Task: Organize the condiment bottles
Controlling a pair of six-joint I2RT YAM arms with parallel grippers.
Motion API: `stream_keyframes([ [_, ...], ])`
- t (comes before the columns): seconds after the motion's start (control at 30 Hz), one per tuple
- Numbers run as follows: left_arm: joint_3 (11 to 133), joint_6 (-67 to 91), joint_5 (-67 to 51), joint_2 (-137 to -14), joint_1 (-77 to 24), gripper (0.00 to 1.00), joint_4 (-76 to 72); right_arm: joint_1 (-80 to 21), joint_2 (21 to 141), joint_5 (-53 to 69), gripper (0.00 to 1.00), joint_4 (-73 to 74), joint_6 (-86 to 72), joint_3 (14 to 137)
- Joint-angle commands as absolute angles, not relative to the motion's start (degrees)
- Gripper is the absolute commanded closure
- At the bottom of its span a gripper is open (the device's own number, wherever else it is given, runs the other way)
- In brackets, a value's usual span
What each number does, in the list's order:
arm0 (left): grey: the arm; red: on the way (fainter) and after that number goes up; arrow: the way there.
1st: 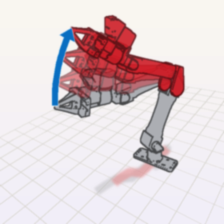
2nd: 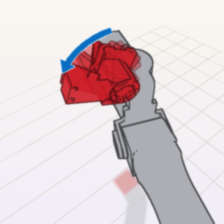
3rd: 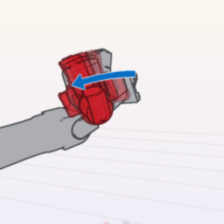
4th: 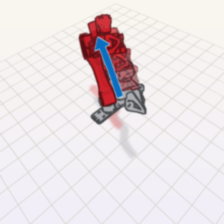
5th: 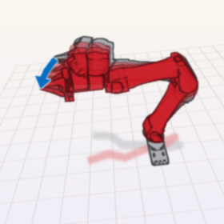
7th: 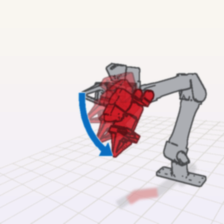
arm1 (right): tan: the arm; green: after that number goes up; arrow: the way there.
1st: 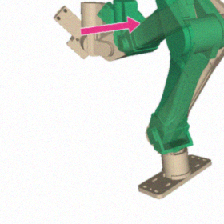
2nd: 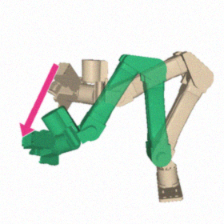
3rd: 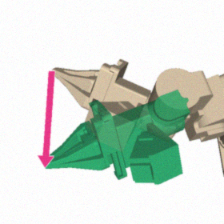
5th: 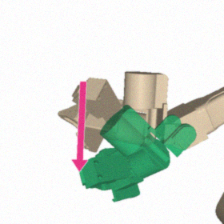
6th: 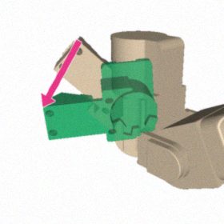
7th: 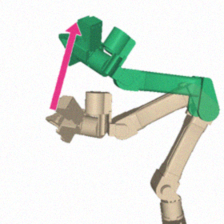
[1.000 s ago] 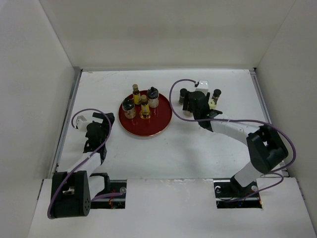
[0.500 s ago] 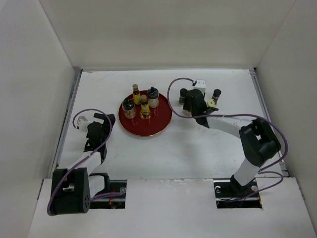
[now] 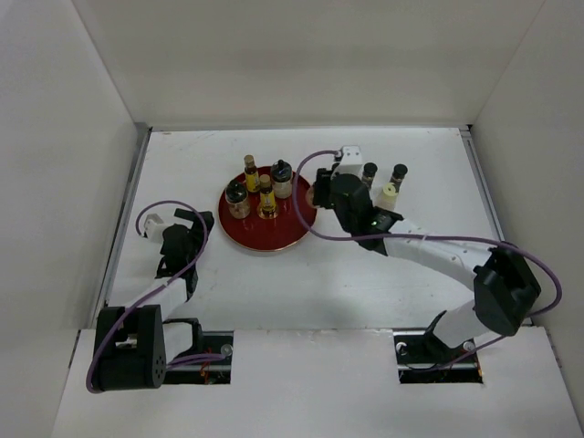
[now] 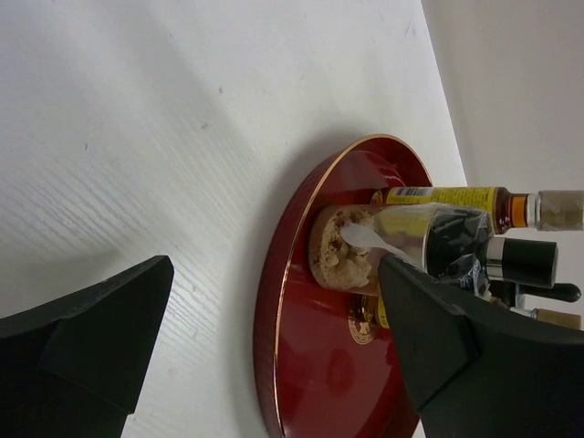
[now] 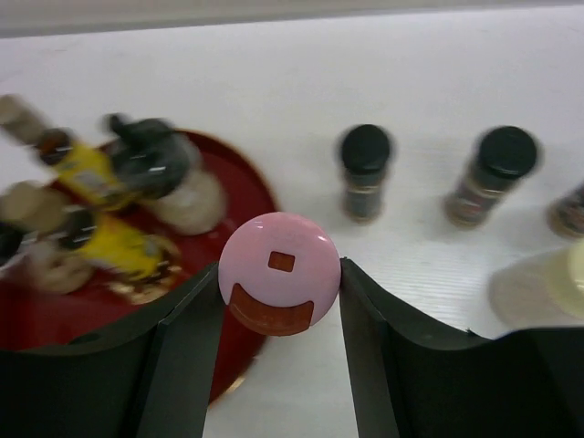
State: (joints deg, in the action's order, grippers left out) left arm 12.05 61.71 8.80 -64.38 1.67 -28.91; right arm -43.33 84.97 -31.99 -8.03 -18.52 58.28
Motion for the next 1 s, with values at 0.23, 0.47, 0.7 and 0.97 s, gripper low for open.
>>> stream_keyframes([
  [0.23,11.86,61.61,8.18,-62.4,2.51,0.0,-31.03,-58.48,98.95,-27.69,0.6,-16.08,-17.93,72.85],
  [0.47,11.69,61.79,7.47,-61.26,2.95,0.0,-30.76,-60.69,109.85,-27.86,0.6,-17.49,-16.7,80.59],
  [0.7,11.6,61.79,7.3,-60.73,3.3,0.0,-30.67,-61.56,116.71,-27.51,0.58,-16.17,-17.05,84.46],
  [0.97,11.78,61.61,7.73,-61.0,3.04,0.0,-30.67,-62.44,116.2,-27.51,0.31,-15.91,-17.23,83.94],
])
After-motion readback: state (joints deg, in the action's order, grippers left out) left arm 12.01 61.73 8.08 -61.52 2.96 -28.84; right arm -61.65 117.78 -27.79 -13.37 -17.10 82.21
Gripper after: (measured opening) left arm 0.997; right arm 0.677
